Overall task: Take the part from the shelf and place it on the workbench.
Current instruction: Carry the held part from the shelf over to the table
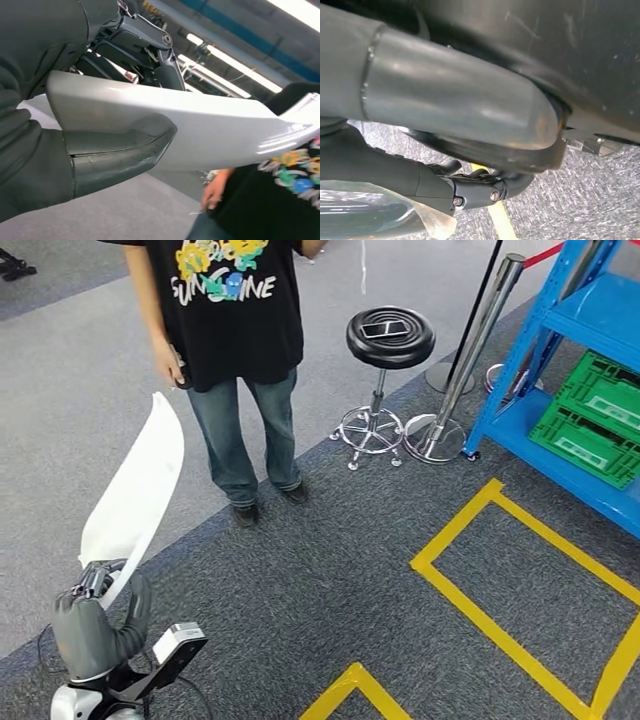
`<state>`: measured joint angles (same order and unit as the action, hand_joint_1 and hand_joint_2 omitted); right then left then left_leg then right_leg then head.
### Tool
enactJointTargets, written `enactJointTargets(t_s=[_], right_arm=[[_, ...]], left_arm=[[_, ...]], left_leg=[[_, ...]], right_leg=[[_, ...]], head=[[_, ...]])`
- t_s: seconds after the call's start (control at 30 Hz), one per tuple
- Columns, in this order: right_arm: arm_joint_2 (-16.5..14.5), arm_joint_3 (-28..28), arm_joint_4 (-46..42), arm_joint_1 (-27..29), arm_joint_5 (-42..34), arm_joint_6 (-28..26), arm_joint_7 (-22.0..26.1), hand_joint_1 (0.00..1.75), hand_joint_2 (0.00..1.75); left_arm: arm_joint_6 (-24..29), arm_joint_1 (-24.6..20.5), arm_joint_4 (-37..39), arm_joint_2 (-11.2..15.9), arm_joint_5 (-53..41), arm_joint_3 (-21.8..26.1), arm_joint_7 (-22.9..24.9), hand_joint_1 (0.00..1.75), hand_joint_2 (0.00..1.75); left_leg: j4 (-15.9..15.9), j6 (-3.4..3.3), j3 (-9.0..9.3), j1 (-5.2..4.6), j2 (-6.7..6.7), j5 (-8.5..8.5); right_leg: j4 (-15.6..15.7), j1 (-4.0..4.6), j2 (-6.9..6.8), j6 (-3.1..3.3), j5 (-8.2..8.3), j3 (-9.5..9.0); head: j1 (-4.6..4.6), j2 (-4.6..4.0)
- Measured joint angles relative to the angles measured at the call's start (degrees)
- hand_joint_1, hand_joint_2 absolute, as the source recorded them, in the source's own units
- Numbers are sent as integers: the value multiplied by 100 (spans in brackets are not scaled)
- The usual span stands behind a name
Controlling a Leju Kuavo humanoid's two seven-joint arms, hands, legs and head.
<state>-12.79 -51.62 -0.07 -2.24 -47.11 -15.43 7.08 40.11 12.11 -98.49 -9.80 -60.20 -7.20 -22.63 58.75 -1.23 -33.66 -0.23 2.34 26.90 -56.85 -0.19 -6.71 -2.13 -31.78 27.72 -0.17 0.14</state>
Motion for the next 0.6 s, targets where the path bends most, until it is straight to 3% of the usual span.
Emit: enactJointTargets(t_s=[0.03, 0.1, 0.17, 0.2, 0.23, 0.27, 0.33, 0.4, 0.43, 0.47, 0.5, 0.53, 0.6], right_arm=[[1, 1, 0, 1, -4, -4, 1, 0, 0], [6, 1, 1, 12, -10, -5, 2, 0, 0], [16, 0, 2, 9, -12, -2, -3, 0, 0], [21, -1, 2, -3, -11, 3, -13, 0, 0], [26, -1, 2, -18, -11, 9, -29, 0, 0], [31, -1, 2, -29, -11, 15, -51, 0, 0], [41, -2, 3, -31, -13, 24, -97, 0, 0], [49, -3, 4, -29, -12, 37, -127, 0, 0], [51, -3, 4, -29, -12, 44, -135, 0, 0], [51, -3, 4, -31, -13, 48, -138, 0, 0], [50, -2, 4, -33, -13, 49, -141, 0, 0], [50, -2, 4, -35, -14, 50, -144, 0, 0], [50, -1, 5, -22, -16, 50, -154, 0, 0]], left_arm=[[1, 4, -1, -2, -4, -12, 10, 175, 175], [1, -2, -3, -9, -10, -43, 14, 175, 175], [0, -5, -4, -13, -25, -79, 25, 175, 175], [0, -3, -4, -13, -34, -96, 34, 175, 175], [-1, -2, -4, -12, -40, -114, 50, 175, 175], [-1, -2, -4, -12, -43, -131, 68, 175, 175], [-1, -3, -4, -10, -45, -153, 100, 175, 175], [-1, -8, -9, -3, -45, -167, 113, 175, 175], [-1, -4, -12, 2, -44, -173, 114, 175, 175], [-1, 4, -15, 8, -44, -179, 116, 175, 175], [0, 18, -17, 15, -44, -181, 117, 175, 175], [1, 24, -22, 22, -43, -181, 118, 175, 175], [1, 11, -31, 33, -43, -186, 120, 175, 175]], left_leg=[[-13, -34, 1, 10, -61, -13], [-29, -91, 2, 32, -177, -31], [-28, -118, 1, 29, -308, -28], [-28, -121, 7, 27, -381, -27], [-27, -122, 15, 25, -460, -26], [-25, -120, 25, 26, -546, -26], [-16, -97, 23, 26, -716, -29], [8, -37, -38, 35, -862, -52], [12, 4, -74, 45, -929, -75], [11, 41, -104, 60, -999, -97], [21, 73, -121, 65, -983, -100], [91, 98, -158, 58, -875, -55], [541, 137, -360, 42, -526, 206]], right_leg=[[-94, -14, 128, -24, -79, 24], [-665, -36, 489, -56, -388, 310], [-1444, -35, 630, -59, -670, 715], [-1647, -32, 647, -57, -679, 839], [-1631, -31, 658, -51, -571, 858], [-1401, -35, 679, -41, -368, 775], [-639, -61, 928, -19, 51, 472], [-138, -88, 1200, -8, 171, 262], [-91, -88, 1245, 0, 142, 235], [-56, -84, 1188, 21, 141, 207], [-50, -81, 1113, 54, 160, 192], [-31, -82, 1029, 90, 175, 175], [2, -78, 833, 154, 185, 139]], head=[[8, 1], [38, 1], [52, 2], [52, 2], [52, 1], [52, 1], [53, 0], [47, 1], [45, 1], [42, 2], [39, 1], [27, 1], [-2, -1]])
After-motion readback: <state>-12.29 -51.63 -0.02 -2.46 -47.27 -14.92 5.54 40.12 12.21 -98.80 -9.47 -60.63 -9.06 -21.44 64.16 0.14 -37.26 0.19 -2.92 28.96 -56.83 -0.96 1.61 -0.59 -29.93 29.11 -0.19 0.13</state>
